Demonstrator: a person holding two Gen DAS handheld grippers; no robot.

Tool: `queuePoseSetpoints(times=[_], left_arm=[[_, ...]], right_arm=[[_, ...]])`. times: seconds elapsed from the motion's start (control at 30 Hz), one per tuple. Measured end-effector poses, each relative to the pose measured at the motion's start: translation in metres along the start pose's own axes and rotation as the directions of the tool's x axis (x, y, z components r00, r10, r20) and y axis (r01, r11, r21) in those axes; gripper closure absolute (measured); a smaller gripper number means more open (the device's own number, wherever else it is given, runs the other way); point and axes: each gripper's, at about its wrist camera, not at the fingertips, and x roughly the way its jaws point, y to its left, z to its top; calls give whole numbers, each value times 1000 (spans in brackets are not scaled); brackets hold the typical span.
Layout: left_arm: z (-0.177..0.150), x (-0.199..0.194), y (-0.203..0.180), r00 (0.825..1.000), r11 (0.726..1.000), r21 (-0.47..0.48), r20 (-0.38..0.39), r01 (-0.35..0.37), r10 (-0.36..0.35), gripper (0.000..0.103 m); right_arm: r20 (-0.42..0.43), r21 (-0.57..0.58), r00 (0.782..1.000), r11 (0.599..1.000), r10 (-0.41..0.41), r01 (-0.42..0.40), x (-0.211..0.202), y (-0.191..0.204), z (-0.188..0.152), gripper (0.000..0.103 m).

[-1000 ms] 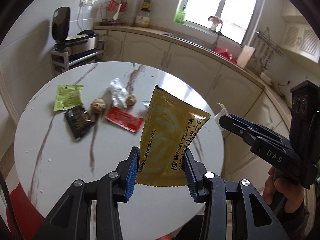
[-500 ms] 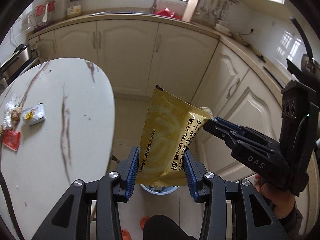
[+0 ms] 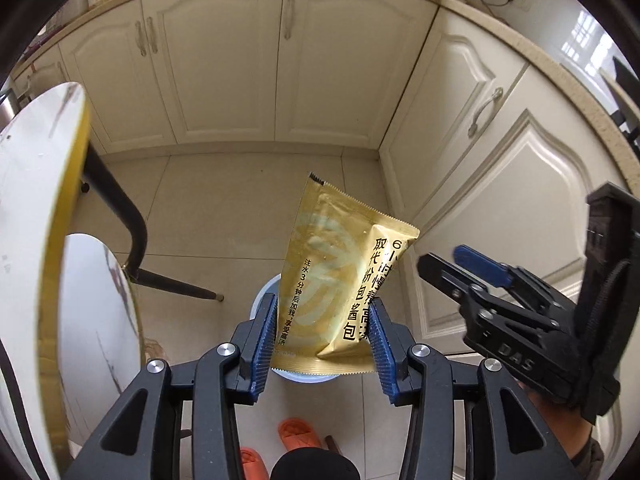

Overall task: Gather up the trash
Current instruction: 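Carry both held packets from the table over the blue bin, then open both tools to drop the packets into the bin, then move both tools back over the table trash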

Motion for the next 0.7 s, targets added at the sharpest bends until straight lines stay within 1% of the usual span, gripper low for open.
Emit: queuePoseSetpoints(times=[0.1, 0.13, 0.17, 0.23, 0.3, 0.37, 0.43, 0.5, 0.57, 0.63, 0.7], left_arm=[[7, 14, -5, 1000, 1000, 8, -4, 4, -4, 58], [10, 16, -6, 1000, 1000, 7, 2, 7, -7, 55], [12, 16, -7, 1000, 1000, 7, 10, 8, -8, 49], [4, 12, -9, 1000, 1000, 14, 25, 8, -8, 47], [1, 3, -14, 999, 1000, 22, 41, -2, 1, 46], [-10, -15, -16, 997, 999, 36, 75, -10, 7, 40], [-22, -38, -19, 993, 999, 39, 117, -20, 16, 36], [-33, -64, -16, 986, 999, 34, 166, -35, 29, 33], [-43, -89, -9, 975, 998, 24, 218, -52, 46, 27], [-56, -116, -1, 958, 997, 11, 277, -78, 72, 24], [-73, -142, 9, 939, 995, -7, 330, -99, 96, 17]], right_arm=[[4, 30, 1000, 999, -14, 14, -2, -12, -5, 44], [5, 36, 1000, 999, -17, 17, -3, -16, -6, 44], [7, 41, 1000, 999, -22, 21, -5, -19, -7, 43], [8, 43, 1000, 999, -23, 23, -9, -23, -9, 43], [18, 42, 1000, 999, -20, 19, -13, -21, -7, 43], [29, 32, 999, 999, -13, 13, -20, -14, -6, 43], [51, 13, 999, 1000, -1, 1, -32, -4, -5, 42], [72, -13, 997, 1000, 12, -11, -45, 10, -4, 43], [100, -43, 995, 999, 30, -25, -60, 27, -3, 41], [130, -76, 990, 996, 47, -38, -76, 46, -3, 36], [153, -118, 985, 991, 73, -56, -91, 69, -3, 34]])
